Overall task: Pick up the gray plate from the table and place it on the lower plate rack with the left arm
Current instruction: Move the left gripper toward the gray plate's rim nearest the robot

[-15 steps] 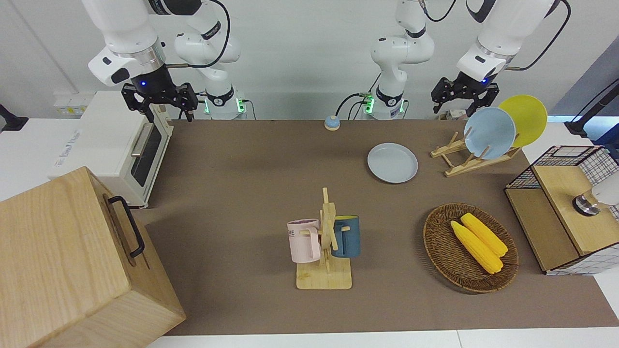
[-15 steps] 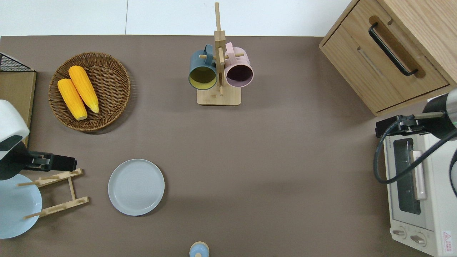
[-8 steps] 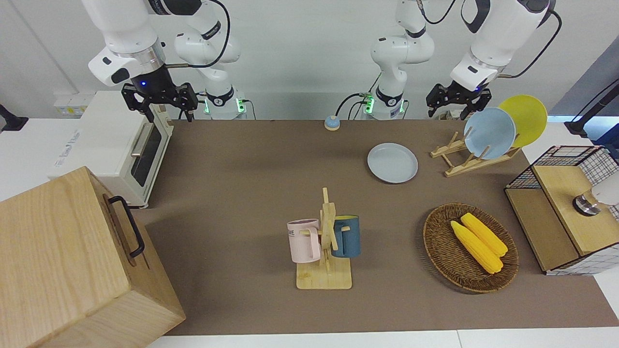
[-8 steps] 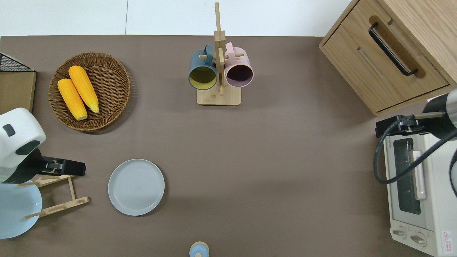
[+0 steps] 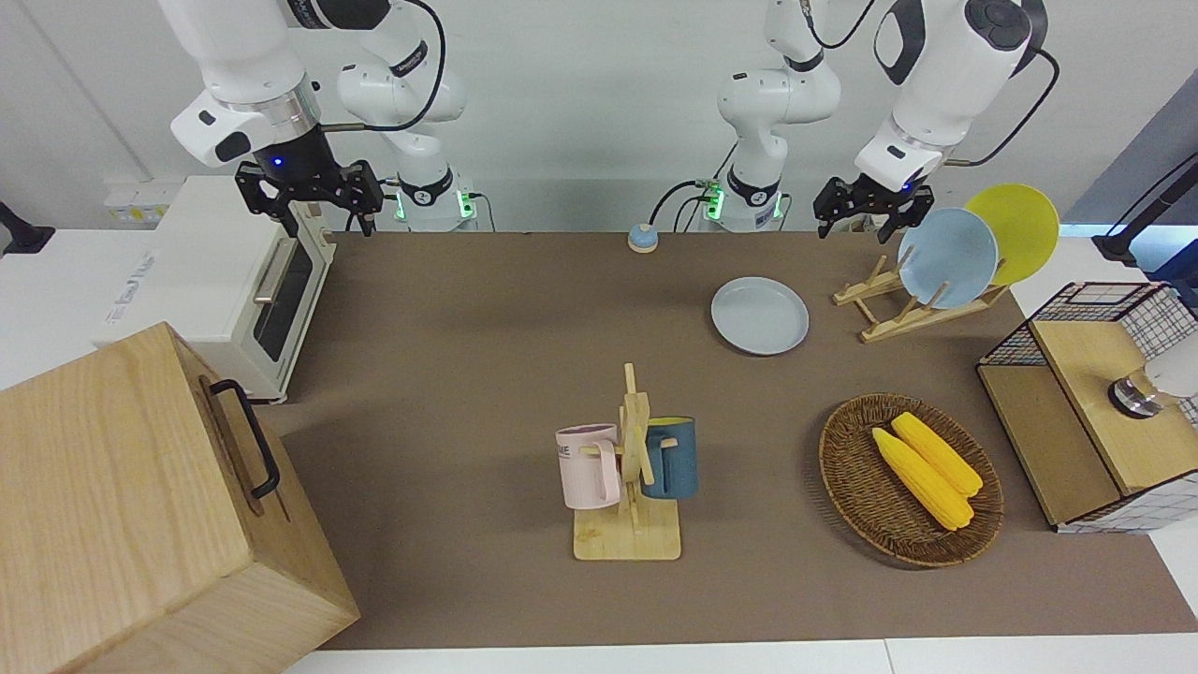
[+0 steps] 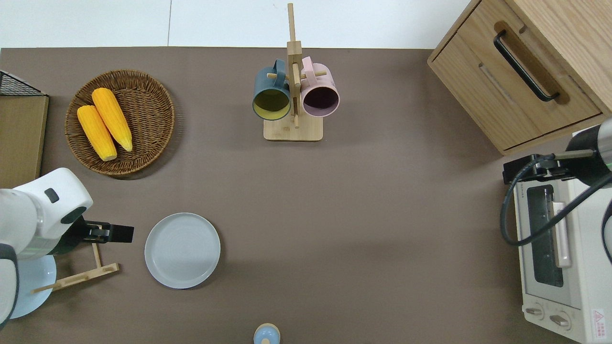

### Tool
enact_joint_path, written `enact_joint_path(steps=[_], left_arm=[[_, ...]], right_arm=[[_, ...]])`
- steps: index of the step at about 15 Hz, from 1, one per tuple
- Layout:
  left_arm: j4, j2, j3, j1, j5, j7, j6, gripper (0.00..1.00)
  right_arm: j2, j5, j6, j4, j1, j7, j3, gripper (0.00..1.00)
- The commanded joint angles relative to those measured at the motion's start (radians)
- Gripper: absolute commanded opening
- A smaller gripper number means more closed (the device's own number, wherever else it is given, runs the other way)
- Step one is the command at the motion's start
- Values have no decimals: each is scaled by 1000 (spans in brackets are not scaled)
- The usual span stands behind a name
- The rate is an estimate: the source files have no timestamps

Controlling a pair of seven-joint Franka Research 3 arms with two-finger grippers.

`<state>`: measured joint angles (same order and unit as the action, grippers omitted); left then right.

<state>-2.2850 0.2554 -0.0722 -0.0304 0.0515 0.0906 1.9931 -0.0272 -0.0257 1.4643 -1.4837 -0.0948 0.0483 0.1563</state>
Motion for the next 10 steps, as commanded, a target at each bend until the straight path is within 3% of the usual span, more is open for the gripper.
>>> enact_joint_path(steps=[1, 6, 10], left_arm=[[-145, 45, 8, 21, -9, -18, 143, 1000], [-281, 10, 6, 27, -7, -18, 364, 1000], [-289, -37, 6, 29, -7, -17, 415, 998]], right_arm=[[0, 3, -1, 6, 7, 4, -6, 983], [0, 3, -1, 6, 7, 4, -6, 983], [0, 3, -1, 6, 7, 4, -6, 983]])
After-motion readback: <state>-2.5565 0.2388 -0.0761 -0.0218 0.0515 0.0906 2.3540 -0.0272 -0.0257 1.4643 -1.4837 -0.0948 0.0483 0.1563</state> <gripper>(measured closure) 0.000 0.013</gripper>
